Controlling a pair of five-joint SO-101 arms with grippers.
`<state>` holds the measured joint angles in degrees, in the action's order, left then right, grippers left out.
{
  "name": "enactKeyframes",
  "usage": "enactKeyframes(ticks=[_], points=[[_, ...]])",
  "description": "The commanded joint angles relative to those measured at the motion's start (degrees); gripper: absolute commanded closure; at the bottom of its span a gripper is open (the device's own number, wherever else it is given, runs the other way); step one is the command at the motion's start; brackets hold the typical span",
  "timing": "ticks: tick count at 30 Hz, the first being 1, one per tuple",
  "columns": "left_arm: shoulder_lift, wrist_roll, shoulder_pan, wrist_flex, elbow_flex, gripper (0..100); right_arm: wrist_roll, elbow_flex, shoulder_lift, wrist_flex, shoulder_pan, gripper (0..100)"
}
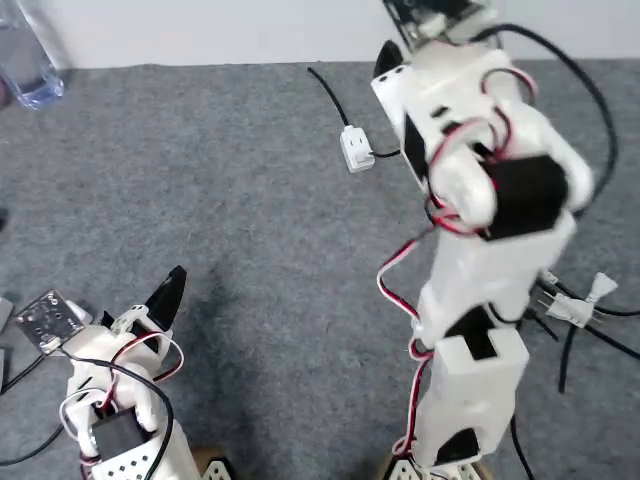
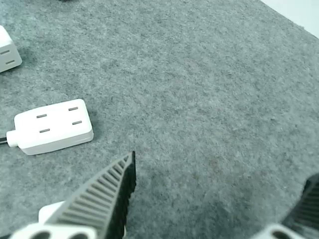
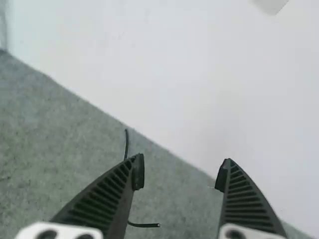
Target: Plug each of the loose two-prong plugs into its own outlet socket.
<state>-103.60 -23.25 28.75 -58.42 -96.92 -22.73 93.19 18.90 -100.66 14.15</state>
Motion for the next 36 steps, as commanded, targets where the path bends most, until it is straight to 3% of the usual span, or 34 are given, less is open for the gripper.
enactKeyframes(ticks=[1, 26, 31, 36], points=[[-0.62, 0.09, 0.09, 0.26, 0.48, 52, 0.35, 2.81, -5.49, -2.59, -0.04, 77.9], [-0.62, 0.09, 0.0, 0.26, 0.48, 52, 0.18, 2.55, -43.82, -2.59, -0.22, 77.9], [-0.62, 0.09, 0.0, 0.18, 0.48, 52, 0.35, -5.27, -48.13, -2.51, -5.76, 77.9], [-0.62, 0.09, 0.0, 0.18, 0.48, 52, 0.35, -16.62, -51.82, -2.51, -6.37, 77.9]])
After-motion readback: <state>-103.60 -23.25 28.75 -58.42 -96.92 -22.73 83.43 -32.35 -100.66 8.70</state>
